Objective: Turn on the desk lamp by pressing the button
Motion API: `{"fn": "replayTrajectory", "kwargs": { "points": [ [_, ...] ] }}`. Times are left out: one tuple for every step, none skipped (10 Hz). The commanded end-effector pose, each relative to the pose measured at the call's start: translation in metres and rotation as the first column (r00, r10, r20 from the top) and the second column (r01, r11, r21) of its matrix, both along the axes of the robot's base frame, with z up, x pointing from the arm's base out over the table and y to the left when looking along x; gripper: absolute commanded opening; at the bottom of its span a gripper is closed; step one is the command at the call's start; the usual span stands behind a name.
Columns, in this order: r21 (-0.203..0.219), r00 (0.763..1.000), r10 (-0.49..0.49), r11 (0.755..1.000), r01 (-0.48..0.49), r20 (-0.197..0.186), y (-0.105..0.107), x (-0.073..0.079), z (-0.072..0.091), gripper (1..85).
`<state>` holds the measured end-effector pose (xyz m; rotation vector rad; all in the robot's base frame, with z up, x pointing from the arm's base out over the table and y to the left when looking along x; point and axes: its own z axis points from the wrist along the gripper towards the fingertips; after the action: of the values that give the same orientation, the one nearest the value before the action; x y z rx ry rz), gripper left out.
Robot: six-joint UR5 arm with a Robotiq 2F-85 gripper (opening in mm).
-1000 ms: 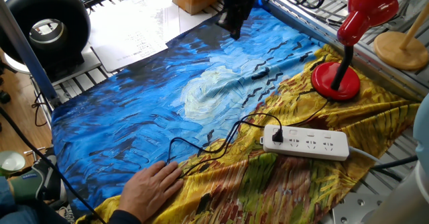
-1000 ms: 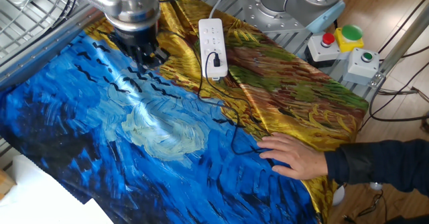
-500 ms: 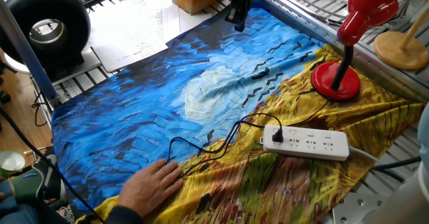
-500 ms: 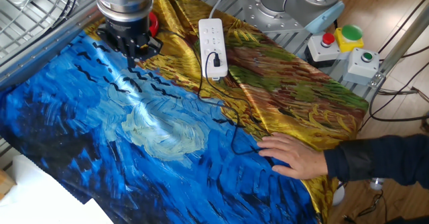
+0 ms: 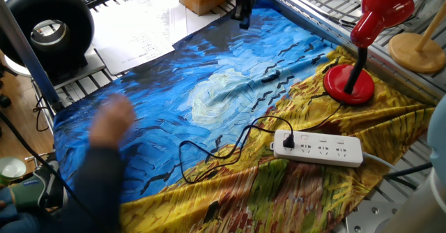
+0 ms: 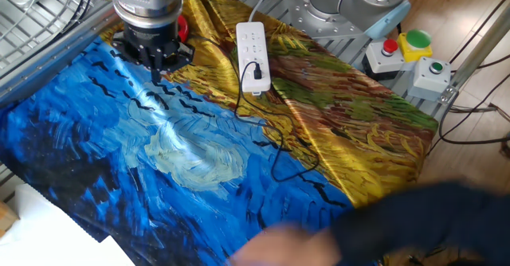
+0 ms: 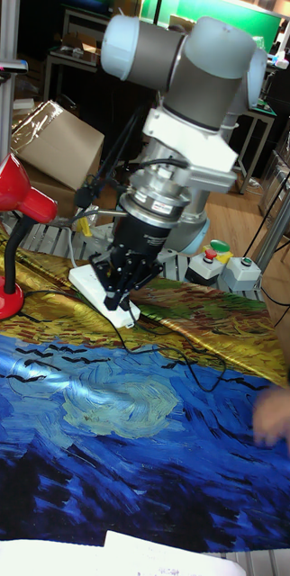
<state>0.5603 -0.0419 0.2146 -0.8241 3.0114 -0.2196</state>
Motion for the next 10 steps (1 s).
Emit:
{"fn": "replayTrajectory", "kwargs": {
  "points": [
    [0.015,0.998,-0.025,1.000,0.026,-0.063,0.012,-0.013,0.004,1.3],
    [-0.020,0.995,-0.060,0.998,0.059,-0.081,0.003,-0.019,0.005,1.3],
    [-0.068,0.994,-0.073,0.995,0.067,-0.086,-0.009,-0.022,0.007,1.3],
    [-0.079,0.990,-0.115,0.991,0.109,-0.077,-0.011,-0.022,0.008,1.3],
    [-0.063,0.988,-0.148,0.987,0.145,-0.041,-0.008,-0.014,0.007,1.3],
    [-0.062,0.988,-0.154,0.986,0.153,-0.011,-0.009,-0.007,0.007,1.3],
    [-0.070,0.985,-0.172,0.983,0.171,-0.007,-0.011,-0.007,0.007,1.3],
    [-0.085,0.983,-0.184,0.979,0.183,0.000,-0.015,-0.007,0.008,1.3],
    [-0.092,0.984,-0.179,0.979,0.179,0.016,-0.018,-0.003,0.009,1.3],
    [-0.081,0.988,-0.151,0.985,0.153,0.028,-0.015,0.003,0.008,1.3]
  ]
}}
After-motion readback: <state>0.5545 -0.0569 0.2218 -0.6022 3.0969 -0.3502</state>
